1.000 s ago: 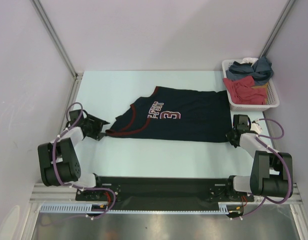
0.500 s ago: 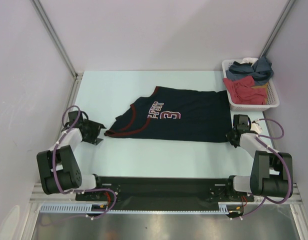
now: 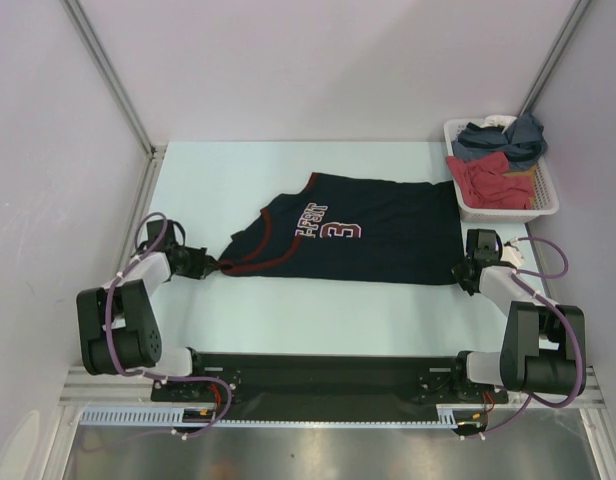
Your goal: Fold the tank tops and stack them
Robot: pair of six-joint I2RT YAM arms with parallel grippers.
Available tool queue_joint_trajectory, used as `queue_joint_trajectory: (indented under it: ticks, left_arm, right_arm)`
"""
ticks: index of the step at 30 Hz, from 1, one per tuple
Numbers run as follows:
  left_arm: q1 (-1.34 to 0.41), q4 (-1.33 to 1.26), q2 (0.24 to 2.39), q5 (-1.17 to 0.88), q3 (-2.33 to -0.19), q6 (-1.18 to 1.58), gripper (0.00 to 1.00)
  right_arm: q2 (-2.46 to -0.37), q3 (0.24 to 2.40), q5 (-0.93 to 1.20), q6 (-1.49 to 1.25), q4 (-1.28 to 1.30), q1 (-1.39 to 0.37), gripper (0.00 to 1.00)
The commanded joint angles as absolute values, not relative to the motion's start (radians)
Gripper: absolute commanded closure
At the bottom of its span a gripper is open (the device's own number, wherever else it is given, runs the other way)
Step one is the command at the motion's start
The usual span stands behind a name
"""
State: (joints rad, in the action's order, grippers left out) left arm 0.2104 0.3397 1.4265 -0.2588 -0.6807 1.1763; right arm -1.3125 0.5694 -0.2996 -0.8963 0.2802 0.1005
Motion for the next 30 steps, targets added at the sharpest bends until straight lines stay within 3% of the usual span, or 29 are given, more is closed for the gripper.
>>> queue_joint_trajectory:
  ticks: [1, 16, 30]
  left_arm:
    - [0.216, 0.334, 1.442, -0.265, -0.739, 1.220, 1.00]
    - [0.446, 0.495, 1.503, -0.302, -0.778, 1.066, 1.00]
    - [0.673, 0.721, 1.344, -0.245, -0.759, 0.828, 1.00]
  right_arm:
    - [-1.299, 0.565, -0.314, -0.894, 0.278, 0.106, 1.00]
    - [-1.286, 0.572, -0.331, -0.939, 0.406, 0.020, 1.00]
    - [-0.988, 0.531, -0.327, -0.968, 0.711, -0.040, 1.00]
